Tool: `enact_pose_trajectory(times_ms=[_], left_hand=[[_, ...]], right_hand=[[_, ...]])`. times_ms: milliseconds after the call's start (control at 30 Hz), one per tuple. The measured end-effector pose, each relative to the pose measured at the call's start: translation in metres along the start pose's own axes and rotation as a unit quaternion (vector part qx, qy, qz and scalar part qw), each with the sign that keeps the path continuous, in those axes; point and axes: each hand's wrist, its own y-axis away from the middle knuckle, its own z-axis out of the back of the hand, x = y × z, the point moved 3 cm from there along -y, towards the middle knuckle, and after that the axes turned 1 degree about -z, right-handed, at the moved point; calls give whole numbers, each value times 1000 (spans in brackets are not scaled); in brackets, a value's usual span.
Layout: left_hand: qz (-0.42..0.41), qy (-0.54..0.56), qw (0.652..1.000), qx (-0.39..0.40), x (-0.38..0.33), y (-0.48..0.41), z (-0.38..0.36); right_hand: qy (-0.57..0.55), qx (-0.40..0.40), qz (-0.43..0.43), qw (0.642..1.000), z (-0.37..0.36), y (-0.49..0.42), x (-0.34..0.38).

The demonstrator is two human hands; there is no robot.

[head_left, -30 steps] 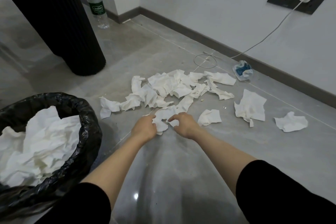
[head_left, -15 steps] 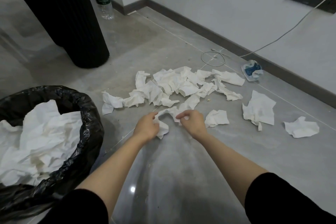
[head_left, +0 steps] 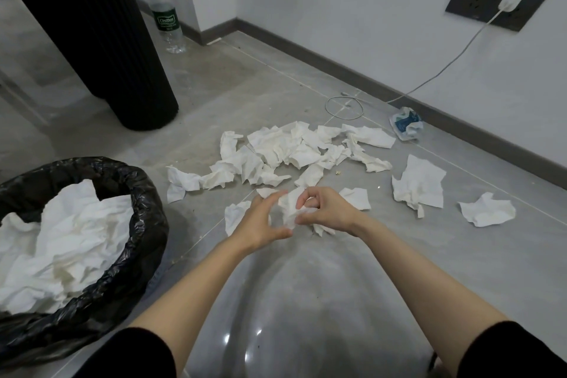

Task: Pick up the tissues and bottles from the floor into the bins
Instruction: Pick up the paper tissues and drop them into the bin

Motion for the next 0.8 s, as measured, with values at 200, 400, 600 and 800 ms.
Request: enact_pose_trajectory(times_ms=[200,400,600,800], left_hand=[[35,-7,999,17,7,1,-11],[100,14,993,-63,14,-3,-2],[145,40,982,-115,30,-8,13],[188,98,969,-128,53,-16,13]], right_hand=[[-46,-27,-2,999,-4,2,-6],[55,-154,-49,985,-6,-22,-31],[266,-121,-46,955,-20,-56,-50],[278,-80,-113,951,-37,-78,-72]])
